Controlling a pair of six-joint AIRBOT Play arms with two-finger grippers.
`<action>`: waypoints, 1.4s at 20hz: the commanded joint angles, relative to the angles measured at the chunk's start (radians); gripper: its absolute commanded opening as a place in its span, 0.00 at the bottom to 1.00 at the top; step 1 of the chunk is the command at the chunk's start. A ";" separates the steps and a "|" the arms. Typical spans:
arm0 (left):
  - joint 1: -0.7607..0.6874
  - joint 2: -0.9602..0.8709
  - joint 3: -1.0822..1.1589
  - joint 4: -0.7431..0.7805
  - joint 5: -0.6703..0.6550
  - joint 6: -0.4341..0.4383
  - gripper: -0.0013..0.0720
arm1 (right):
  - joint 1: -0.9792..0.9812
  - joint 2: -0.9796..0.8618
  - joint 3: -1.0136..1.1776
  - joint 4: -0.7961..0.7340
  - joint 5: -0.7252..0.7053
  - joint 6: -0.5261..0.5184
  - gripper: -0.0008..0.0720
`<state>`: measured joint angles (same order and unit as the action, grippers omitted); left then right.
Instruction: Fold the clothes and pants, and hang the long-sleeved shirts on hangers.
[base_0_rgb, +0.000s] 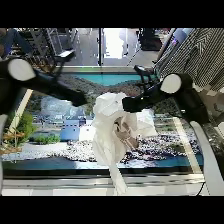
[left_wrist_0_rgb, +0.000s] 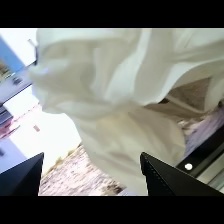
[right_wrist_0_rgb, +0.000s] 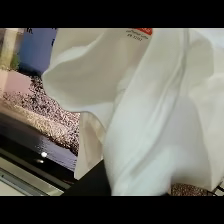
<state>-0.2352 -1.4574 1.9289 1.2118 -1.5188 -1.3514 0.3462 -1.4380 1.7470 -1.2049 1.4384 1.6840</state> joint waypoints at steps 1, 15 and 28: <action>0.180 0.110 -0.054 0.251 -0.135 -0.014 0.86 | 0.017 -0.063 -0.002 -0.002 -0.015 -0.038 0.04; 0.958 0.278 -0.874 0.201 0.573 -0.029 0.80 | 0.016 -0.073 -0.002 -0.001 -0.060 -0.071 0.04; 0.943 0.103 -0.872 0.185 0.801 -0.028 0.05 | 0.016 -0.072 -0.002 -0.001 -0.034 -0.061 0.04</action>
<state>0.7101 -1.3460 1.0565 1.4014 -0.7444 -1.3769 0.3614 -1.5108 1.7454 -1.2057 1.4025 1.6142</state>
